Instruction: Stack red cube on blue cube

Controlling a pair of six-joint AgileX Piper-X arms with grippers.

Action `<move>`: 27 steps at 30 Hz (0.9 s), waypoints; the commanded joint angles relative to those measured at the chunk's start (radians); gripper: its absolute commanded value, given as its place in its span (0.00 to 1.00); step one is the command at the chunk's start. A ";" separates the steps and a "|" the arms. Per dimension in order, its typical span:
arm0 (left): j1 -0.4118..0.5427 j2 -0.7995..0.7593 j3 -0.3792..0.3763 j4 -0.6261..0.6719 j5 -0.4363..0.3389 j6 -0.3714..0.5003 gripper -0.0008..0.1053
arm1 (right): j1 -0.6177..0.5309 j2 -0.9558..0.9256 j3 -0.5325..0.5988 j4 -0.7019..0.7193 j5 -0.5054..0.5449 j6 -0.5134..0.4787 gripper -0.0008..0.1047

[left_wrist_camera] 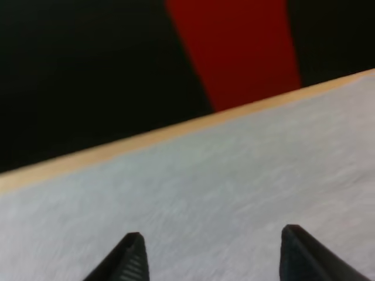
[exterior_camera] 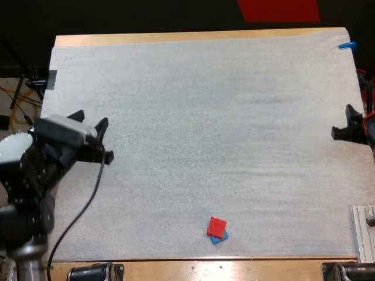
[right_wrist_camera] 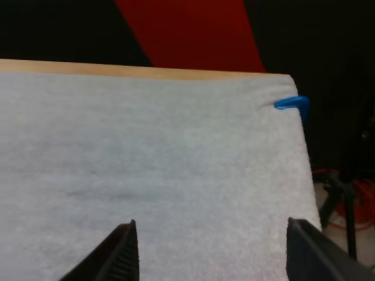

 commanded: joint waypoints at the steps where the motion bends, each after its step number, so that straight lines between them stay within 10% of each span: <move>1: -0.023 -0.039 -0.005 -0.006 0.003 -0.009 0.46 | -0.003 -0.036 0.002 0.023 -0.023 -0.014 0.52; 9: -0.066 -0.291 0.077 0.098 -0.131 0.044 0.46 | 0.003 -0.294 0.111 0.119 -0.030 0.004 0.52; 27: -0.066 -0.832 0.158 0.501 -0.129 0.043 0.46 | 0.003 -0.864 0.227 0.368 -0.030 0.167 0.52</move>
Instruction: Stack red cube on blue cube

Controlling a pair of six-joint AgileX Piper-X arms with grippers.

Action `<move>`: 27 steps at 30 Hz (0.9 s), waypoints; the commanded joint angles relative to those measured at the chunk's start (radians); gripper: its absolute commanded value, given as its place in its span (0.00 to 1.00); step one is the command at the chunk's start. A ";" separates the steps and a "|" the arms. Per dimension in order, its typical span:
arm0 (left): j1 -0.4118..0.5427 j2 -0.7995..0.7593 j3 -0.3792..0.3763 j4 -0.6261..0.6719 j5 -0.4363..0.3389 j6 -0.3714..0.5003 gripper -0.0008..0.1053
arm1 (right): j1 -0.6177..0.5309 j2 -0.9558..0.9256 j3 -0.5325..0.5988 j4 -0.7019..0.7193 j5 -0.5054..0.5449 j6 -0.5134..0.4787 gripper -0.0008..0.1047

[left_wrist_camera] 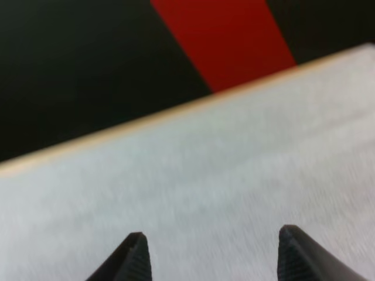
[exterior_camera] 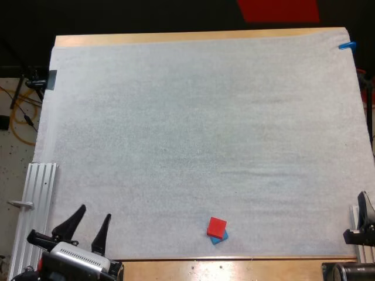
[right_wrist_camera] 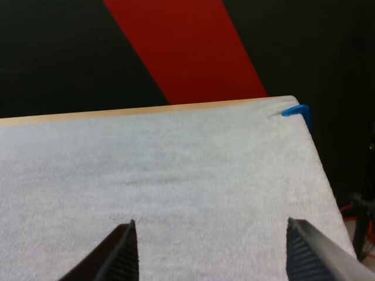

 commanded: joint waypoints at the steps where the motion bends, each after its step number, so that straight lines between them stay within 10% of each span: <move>1: -0.003 -0.100 0.001 0.052 0.001 0.000 0.46 | 0.000 -0.050 -0.002 0.024 -0.009 0.011 0.52; 10: 0.002 -0.141 -0.013 0.252 0.042 0.017 0.46 | 0.000 -0.047 -0.015 0.102 -0.009 -0.007 0.52; 27: 0.002 -0.139 0.252 -0.152 0.029 -0.002 0.46 | 0.000 -0.044 0.132 0.036 -0.062 -0.056 0.52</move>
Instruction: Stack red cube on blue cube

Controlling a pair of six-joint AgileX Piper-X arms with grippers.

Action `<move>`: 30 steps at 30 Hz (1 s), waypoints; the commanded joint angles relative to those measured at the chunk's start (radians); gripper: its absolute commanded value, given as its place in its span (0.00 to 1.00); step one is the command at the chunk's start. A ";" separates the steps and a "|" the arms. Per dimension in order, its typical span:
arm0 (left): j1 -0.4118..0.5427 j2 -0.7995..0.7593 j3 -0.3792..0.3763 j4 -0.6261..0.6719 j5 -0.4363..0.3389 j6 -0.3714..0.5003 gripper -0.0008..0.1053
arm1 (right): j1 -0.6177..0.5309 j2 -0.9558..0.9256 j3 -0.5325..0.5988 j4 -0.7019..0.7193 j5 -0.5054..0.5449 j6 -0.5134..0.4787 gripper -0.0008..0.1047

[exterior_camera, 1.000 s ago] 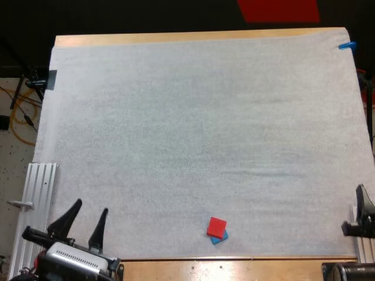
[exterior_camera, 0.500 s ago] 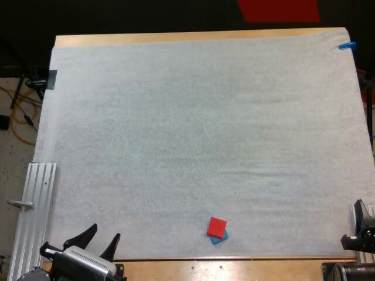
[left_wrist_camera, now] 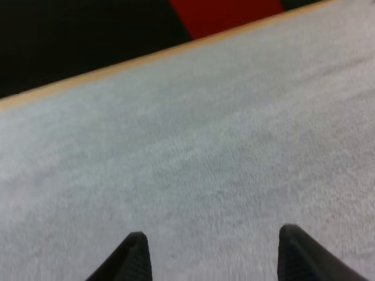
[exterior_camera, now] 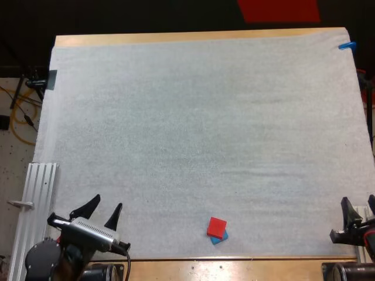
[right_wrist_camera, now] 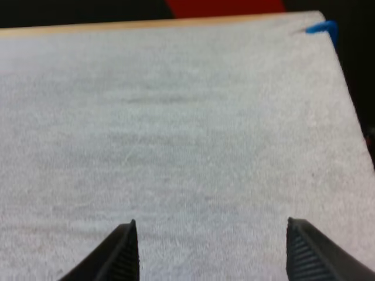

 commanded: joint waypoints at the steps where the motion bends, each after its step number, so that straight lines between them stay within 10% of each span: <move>1: 0.000 -0.139 0.011 -0.020 -0.003 -0.010 0.46 | 0.000 -0.041 0.005 -0.014 -0.010 -0.012 0.52; 30: 0.000 -0.137 0.020 -0.023 -0.001 -0.017 0.46 | 0.000 -0.041 0.038 -0.072 -0.003 -0.006 0.52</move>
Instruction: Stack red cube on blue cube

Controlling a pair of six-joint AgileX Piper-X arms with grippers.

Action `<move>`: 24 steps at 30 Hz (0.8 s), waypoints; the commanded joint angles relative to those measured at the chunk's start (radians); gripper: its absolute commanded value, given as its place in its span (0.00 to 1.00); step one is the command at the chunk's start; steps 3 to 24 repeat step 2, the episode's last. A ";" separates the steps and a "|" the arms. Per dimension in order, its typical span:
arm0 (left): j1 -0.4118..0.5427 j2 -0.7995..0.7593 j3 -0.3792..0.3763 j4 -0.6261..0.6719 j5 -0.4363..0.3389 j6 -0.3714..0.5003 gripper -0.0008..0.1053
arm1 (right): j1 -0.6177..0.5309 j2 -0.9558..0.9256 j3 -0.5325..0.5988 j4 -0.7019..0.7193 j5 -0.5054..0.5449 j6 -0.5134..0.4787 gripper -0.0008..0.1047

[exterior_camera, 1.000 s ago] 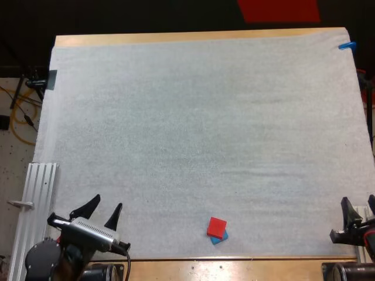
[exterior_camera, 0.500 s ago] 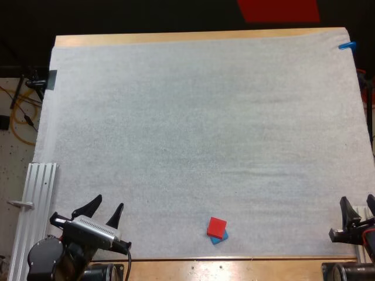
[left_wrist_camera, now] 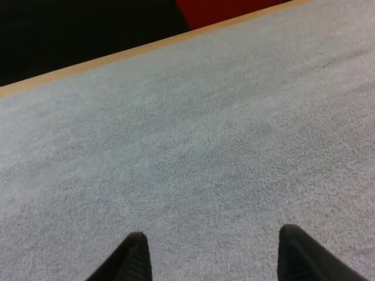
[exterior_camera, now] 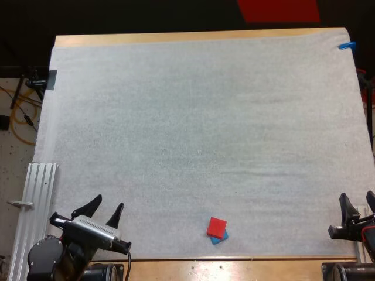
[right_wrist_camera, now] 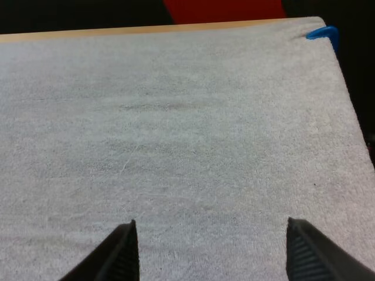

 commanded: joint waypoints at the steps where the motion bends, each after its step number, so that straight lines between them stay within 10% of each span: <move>1: 0.000 -0.137 -0.001 -0.017 -0.001 -0.009 0.46 | 0.000 -0.041 0.000 -0.013 -0.003 -0.006 0.52; 24: 0.000 -0.137 -0.001 -0.019 -0.001 -0.009 0.46 | 0.000 -0.041 0.000 -0.013 -0.003 -0.006 0.52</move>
